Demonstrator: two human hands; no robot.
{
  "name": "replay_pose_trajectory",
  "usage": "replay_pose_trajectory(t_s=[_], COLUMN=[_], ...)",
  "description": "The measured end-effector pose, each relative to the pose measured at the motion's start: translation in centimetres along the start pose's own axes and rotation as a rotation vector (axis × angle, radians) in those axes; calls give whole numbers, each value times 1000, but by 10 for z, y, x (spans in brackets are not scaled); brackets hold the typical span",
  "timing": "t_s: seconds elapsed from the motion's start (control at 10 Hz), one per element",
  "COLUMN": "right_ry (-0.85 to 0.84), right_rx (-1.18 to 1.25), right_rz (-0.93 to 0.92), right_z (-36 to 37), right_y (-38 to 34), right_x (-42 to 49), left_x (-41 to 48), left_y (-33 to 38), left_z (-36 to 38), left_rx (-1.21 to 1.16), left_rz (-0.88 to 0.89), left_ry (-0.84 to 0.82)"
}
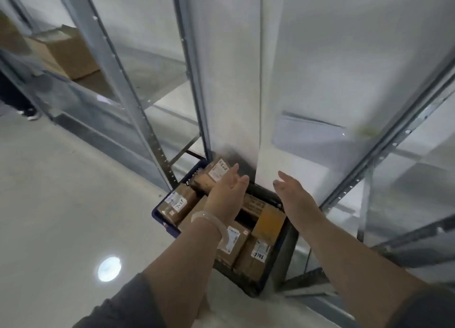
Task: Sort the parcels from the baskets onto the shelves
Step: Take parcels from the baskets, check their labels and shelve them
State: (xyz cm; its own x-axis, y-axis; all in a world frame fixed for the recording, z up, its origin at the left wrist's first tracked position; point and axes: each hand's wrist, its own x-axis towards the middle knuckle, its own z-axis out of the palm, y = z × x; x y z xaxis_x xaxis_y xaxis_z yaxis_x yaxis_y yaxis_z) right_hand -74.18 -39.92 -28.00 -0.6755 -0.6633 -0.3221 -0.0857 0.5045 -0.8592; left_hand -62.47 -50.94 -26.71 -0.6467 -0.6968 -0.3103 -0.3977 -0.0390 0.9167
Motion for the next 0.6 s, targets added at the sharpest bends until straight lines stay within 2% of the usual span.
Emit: replay_pose_trajectory(t_s=[0.1, 0.2, 0.3, 0.5, 0.6], right_ry=[123, 206, 266, 314, 330], right_rx=[42, 75, 149, 169, 155], right_rz=[110, 247, 377, 548, 660], right_z=[10, 26, 40, 58, 74], right_y=[20, 41, 64, 132, 208], right_x=[28, 51, 71, 87, 109], left_x=[51, 108, 157, 215, 241], left_y=[-14, -25, -46, -122, -170], left_z=[-15, -32, -28, 28, 53], left_rx=[12, 82, 224, 302, 280], left_rz=[-52, -30, -6, -130, -203], left_ry=[-144, -237, -279, -363, -420])
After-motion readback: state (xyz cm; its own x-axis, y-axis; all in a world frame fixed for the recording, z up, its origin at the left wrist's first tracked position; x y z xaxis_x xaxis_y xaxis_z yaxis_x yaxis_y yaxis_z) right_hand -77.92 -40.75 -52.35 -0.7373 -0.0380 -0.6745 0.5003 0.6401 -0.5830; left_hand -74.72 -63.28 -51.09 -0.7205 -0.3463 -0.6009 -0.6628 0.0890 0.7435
